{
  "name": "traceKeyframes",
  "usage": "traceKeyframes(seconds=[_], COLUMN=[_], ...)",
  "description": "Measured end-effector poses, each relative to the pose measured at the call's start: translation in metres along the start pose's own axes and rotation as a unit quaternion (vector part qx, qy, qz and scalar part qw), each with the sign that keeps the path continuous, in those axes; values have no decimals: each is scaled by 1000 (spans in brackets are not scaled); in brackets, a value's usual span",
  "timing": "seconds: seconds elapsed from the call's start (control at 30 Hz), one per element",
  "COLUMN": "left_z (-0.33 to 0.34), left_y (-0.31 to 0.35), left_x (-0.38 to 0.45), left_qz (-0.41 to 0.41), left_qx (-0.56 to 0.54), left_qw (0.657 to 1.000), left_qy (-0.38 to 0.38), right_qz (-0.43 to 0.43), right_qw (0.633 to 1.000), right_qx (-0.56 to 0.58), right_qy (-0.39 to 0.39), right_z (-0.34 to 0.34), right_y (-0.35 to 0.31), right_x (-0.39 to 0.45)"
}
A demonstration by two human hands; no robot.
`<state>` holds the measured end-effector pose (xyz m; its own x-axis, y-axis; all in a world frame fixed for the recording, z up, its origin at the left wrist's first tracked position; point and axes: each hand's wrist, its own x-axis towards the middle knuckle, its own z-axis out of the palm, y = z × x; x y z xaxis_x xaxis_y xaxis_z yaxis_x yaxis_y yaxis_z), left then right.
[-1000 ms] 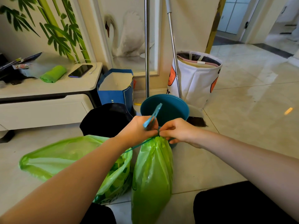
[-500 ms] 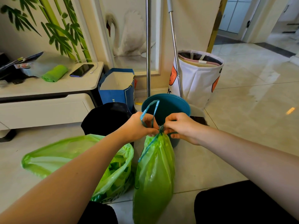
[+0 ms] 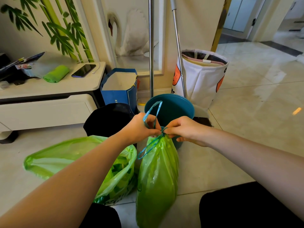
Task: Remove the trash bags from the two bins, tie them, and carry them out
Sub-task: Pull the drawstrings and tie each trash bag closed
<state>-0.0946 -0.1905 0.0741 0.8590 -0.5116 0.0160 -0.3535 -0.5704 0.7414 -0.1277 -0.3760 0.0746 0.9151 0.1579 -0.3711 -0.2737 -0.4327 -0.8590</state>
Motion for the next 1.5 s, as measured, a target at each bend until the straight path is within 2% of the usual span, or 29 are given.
traceKeyframes(seconds=[0.13,0.2,0.27,0.37,0.43,0.5,0.57,0.63,0.7,0.77,0.87,1.0,1.1,1.23,1.33,1.5], left_z=[1,1,0,-2,-3,-3,-4,-7,-9,-11,-16,-25,-28,-28,-27,-30], left_y=[1,2,1,-1,-1,-1,0,-2,-3,-3,1,2,-1,-7,-16,-19], left_x=[1,2,3,2,1,1,2,1,0,-2,-4,-5,-7,-12,-16,-29], left_qz=[5,7,6,2,-1,-4,-8,-21,-35,-58,-95,-108,-115,-141,-171,-206], left_qx=[-7,-6,-5,-12,-22,-25,-25,-39,-52,-95,-187,-276,-284,-195,-92,-89], left_qw=[1000,1000,1000,1000,1000,1000,999,999,997,993,977,954,949,961,960,942], left_qy=[-8,-7,-7,-12,-16,-18,-21,-25,-35,-40,-32,-33,-71,-136,-202,-249], right_qz=[18,5,-38,-93,-115,-134,-135,-111,-63,-12,20,39,40,80,116,164], right_qw=[998,999,994,931,894,877,884,918,957,973,941,899,887,893,905,945], right_qx=[57,35,-97,-352,-432,-452,-421,-324,-169,40,279,400,418,385,322,158], right_qy=[3,-15,-21,-6,34,96,153,199,228,225,188,175,194,219,251,235], right_z=[5,5,0,-16,-26,-34,-39,-44,-49,-54,-63,-67,-71,-75,-76,-68], right_y=[-3,-5,-7,-4,0,1,-1,-1,-3,-6,-12,-15,-13,-3,5,6], right_x=[1,-1,-3,-1,0,1,3,5,5,3,-4,-12,-14,-11,-7,0])
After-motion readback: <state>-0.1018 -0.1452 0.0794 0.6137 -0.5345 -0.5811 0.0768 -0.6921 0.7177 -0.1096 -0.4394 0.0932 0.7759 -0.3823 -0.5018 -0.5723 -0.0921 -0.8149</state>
